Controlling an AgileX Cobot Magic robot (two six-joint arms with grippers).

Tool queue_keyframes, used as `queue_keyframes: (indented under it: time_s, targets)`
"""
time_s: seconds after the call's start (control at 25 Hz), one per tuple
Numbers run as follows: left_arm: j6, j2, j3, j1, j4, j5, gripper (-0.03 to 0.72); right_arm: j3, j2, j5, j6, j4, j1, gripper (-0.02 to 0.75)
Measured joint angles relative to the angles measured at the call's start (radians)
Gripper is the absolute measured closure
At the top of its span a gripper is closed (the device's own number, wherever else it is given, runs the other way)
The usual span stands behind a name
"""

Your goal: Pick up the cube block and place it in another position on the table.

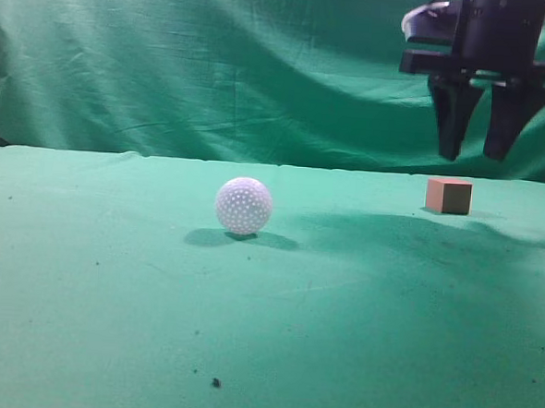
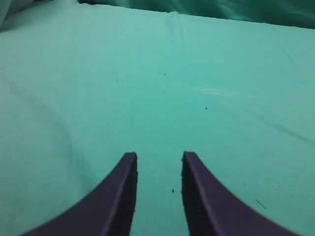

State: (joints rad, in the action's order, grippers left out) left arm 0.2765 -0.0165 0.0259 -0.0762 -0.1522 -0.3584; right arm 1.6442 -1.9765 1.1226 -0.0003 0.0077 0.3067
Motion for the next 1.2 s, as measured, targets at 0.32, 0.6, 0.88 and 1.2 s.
queue_keyframes:
  time_s: [0.32, 0.6, 0.88, 1.2]
  targets:
    - [0.0, 0.0, 0.0, 0.0, 0.0, 0.0, 0.426, -0.045, 0.364, 0.08, 0.0, 0.085, 0.0, 0.738]
    - [0.0, 0.0, 0.0, 0.0, 0.0, 0.0, 0.426, -0.307, 0.669, 0.031, 0.015, 0.093, 0.0, 0.738]
    - [0.0, 0.0, 0.0, 0.0, 0.0, 0.0, 0.426, -0.617, 0.966, -0.083, 0.021, 0.152, 0.0, 0.738]
    - [0.0, 0.0, 0.0, 0.0, 0.0, 0.0, 0.426, -0.737, 1.223, 0.047, 0.017, 0.219, 0.0, 0.738]
